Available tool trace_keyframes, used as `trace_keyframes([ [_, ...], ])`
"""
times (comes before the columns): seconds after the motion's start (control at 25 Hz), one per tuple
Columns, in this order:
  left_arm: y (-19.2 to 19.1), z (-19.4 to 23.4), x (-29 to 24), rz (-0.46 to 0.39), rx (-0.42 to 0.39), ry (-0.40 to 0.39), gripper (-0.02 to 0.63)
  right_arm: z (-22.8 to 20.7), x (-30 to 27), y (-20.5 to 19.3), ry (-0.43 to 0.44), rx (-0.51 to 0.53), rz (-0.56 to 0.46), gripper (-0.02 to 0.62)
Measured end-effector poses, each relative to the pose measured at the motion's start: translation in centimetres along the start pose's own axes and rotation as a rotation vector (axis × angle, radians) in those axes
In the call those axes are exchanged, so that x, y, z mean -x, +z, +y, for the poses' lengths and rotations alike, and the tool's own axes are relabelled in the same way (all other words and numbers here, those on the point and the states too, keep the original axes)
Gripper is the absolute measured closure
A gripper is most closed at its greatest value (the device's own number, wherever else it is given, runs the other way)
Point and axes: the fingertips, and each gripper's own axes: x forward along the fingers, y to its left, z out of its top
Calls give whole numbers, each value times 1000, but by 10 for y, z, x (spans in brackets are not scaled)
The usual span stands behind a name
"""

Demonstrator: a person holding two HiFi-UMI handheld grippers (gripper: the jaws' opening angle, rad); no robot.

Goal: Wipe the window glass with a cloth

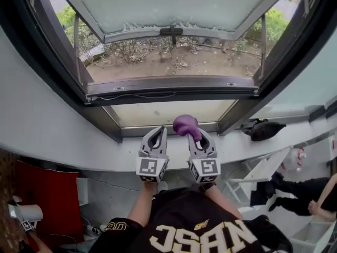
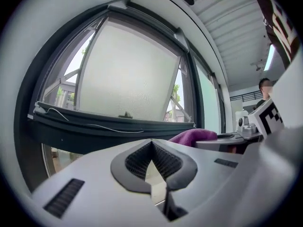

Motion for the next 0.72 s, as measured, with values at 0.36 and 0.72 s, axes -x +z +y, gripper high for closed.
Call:
trace_keyframes([
  [0.36,3,-2,26,-30,30,-102,589,17,24,21,-97,4,-3,512],
  [0.72,-14,-3,33,0,81,-144,589,17,40,10,-121,11,35,514],
])
